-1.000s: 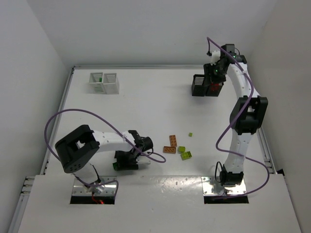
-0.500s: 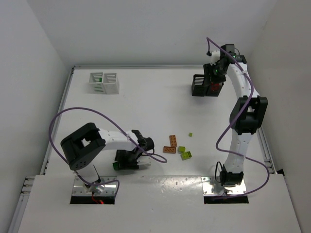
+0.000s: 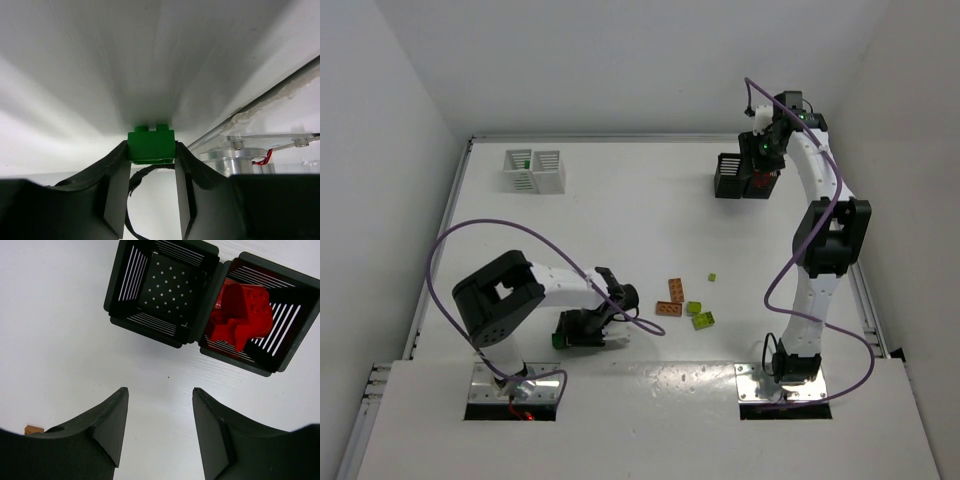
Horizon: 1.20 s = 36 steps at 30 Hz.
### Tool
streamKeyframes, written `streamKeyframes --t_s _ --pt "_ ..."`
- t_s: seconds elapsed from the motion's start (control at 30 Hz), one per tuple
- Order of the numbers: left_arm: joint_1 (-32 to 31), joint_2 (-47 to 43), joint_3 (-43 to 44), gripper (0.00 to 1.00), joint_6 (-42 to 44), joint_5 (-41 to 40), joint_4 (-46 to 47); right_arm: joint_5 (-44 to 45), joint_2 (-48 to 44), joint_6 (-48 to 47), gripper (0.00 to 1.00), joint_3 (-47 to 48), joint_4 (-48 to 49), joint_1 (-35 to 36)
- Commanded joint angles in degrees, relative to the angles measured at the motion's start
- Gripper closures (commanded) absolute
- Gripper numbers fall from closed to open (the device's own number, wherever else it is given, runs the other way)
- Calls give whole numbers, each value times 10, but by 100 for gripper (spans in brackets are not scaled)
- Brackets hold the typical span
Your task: Sort the legos into containers by color
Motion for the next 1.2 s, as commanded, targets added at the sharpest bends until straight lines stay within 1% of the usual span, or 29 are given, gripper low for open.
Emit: streamKeyframes --t_s 0.0,0.1,0.2,0.33,0.37,0.43,0.47,0.53,0.57,0.6,0.67,0.7,0.73,0.77,0.83,0.87,0.9,0.97,1.0,1.07,1.1,1.17 --pt "-7 -12 13 68 -3 4 8 -10 -31 -3 45 -1 5 4" --pt "-7 -30 21 73 -9 -2 8 -24 -43 4 45 -7 5 4" --pt "-1 -56 60 76 -15 11 8 -38 -49 9 45 -7 -1 10" --pt "34 -89 141 77 -20 18 -14 -60 -63 14 45 -22 -1 15" --pt "56 -98 179 77 -25 18 -14 -67 -73 14 45 -38 -1 15" --pt "84 -117 218 78 -31 32 -14 -73 -85 21 45 -58 13 20" --pt "117 -132 257 78 -31 32 -8 -73 -90 27 45 -76 20 25" --pt "151 -138 299 78 -24 15 -1 -86 -97 34 45 -92 26 32" --pt "170 -138 323 80 -24 3 5 -86 -103 34 45 -107 26 37" --pt "218 -125 372 81 -16 -6 10 -95 -108 34 45 -113 32 45" --pt "272 -105 426 86 -10 -6 24 -95 -114 34 46 -125 37 53" --pt "326 -81 478 86 -10 -1 32 -90 -114 34 46 -132 42 60" --pt "352 -66 503 86 -10 6 50 -89 -120 34 46 -132 43 60" --pt "400 -50 550 86 -27 6 61 -84 -120 34 46 -139 43 66" --pt "440 -11 597 87 -45 6 69 -84 -127 34 46 -146 49 66" --pt "459 32 618 87 -56 21 79 -84 -132 34 46 -152 49 66" --pt "497 51 654 87 -69 32 88 -84 -132 34 46 -152 49 71" --pt "531 107 689 87 -108 66 107 -79 -137 34 46 -167 55 71" --pt "560 124 718 87 -118 82 107 -79 -137 34 46 -167 55 71" --pt "580 158 748 87 -138 112 112 -79 -143 34 46 -177 55 71" --pt "587 187 761 87 -138 112 112 -79 -144 34 46 -178 55 71" --pt "596 210 787 87 -143 107 123 -79 -150 34 46 -190 55 71"
